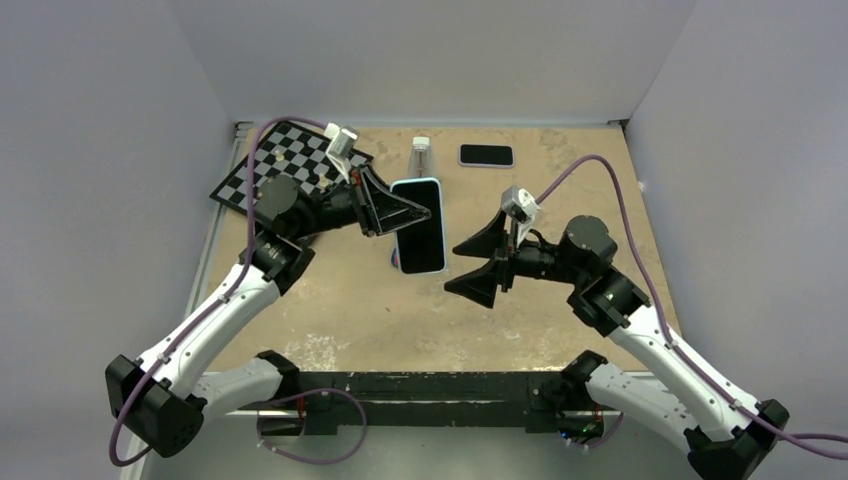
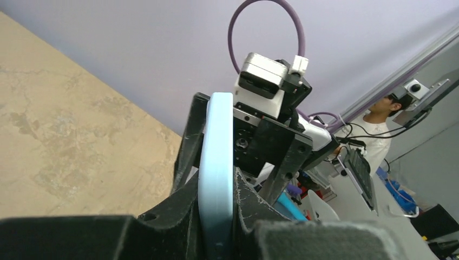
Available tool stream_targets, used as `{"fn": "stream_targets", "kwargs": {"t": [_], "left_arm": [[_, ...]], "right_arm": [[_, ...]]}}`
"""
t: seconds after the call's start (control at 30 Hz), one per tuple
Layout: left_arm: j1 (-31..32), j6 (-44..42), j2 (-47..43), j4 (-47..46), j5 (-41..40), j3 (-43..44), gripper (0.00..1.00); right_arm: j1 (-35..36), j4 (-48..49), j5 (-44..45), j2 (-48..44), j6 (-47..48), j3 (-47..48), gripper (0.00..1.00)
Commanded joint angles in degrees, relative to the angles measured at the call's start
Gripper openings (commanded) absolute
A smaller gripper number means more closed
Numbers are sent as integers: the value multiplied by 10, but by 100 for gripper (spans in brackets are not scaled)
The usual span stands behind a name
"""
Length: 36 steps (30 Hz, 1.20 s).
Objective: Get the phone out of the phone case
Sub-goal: Remove the phone case from the phone.
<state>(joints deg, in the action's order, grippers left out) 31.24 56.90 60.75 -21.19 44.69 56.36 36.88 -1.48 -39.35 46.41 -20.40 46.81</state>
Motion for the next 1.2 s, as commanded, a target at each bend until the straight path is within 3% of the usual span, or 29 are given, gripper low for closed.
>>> {"fn": "stream_targets", "kwargs": {"t": [0.0, 0.13, 0.27, 0.4, 0.57, 0.73, 0.9, 1.03, 1.17], "left_arm": [[-1, -11, 1, -33, -26, 2, 0], [-2, 12, 7, -62, -20, -11, 0], [-1, 21, 8, -74, -14, -15, 0], [-2, 22, 8, -72, -7, -13, 0], [-2, 45, 26, -46, 37, 10, 0], [-1, 118, 37, -96, 92, 10, 0], [-2, 262, 69, -231, 140, 9, 0], [-2, 364, 95, -340, 161, 0, 0], [-2, 378, 99, -352, 170, -11, 0]], "right_arm": [[-2, 59, -78, 24, -41, 5, 87], [-2, 116, -115, 57, -67, 19, 76], [-1, 128, -133, 82, -70, 31, 56], [-2, 147, -150, 87, -68, 22, 43], [-1, 158, -143, 85, -31, 6, 0], [3, 163, -105, 89, 49, 5, 0], [51, 116, 70, 83, 185, 24, 0], [88, 77, 139, 110, 268, 77, 0], [99, 59, 171, 133, 300, 113, 0]]}}
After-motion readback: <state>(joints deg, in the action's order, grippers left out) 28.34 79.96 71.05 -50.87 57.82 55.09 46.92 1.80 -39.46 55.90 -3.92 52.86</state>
